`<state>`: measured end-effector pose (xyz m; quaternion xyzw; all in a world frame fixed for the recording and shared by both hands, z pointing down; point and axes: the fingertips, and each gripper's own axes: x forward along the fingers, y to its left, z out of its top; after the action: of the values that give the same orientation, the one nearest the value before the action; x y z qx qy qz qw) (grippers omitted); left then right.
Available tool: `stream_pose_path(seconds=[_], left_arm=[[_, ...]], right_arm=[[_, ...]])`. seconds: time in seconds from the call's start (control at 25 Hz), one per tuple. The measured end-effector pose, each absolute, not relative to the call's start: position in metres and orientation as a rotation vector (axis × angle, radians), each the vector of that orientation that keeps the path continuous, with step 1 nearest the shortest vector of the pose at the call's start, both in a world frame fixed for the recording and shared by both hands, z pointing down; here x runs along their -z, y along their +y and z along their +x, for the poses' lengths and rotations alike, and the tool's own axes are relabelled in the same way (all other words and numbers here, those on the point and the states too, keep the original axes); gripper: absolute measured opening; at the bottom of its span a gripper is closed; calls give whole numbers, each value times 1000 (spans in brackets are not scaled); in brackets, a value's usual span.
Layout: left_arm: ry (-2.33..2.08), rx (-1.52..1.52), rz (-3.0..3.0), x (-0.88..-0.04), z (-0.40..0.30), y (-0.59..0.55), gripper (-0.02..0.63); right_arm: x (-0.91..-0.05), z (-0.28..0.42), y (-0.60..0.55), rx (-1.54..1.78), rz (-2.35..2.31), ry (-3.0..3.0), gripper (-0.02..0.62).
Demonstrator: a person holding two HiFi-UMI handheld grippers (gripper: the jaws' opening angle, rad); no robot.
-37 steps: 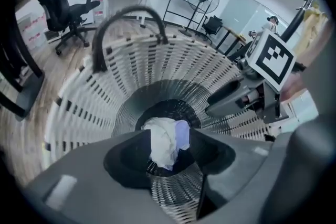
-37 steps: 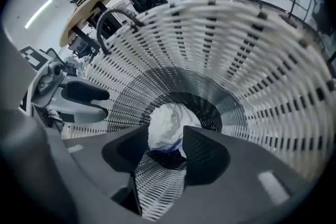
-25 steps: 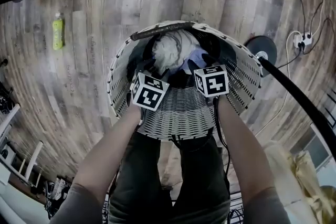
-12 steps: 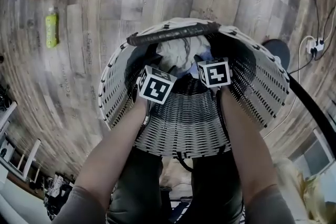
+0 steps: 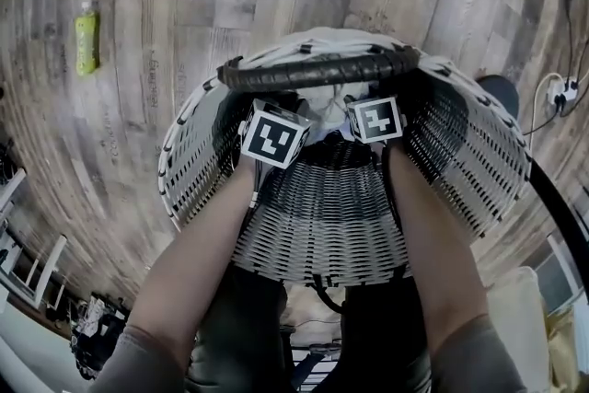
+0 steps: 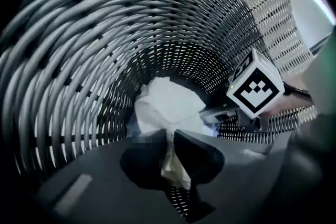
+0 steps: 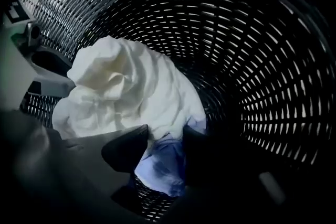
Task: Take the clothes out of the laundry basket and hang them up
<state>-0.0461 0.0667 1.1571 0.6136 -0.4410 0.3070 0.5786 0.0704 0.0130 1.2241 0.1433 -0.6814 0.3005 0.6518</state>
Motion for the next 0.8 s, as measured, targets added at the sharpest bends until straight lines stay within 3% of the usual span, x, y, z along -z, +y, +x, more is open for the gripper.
stream_pose_path(seconds=[0.12,0.24,0.8], left_arm=[[-1046,-739,1436,-1157,-48,69,38],[-1062,-732,1407,-1152,-52,69,31],[-1164,-766,1385,-1056,-69,76,26]], right_arm=[[-1220,73,13,-695,341,-1532,143],[-1206,71,10,-728,371,-1529,95],[-1072,69,0,-835,524,-1664,80]])
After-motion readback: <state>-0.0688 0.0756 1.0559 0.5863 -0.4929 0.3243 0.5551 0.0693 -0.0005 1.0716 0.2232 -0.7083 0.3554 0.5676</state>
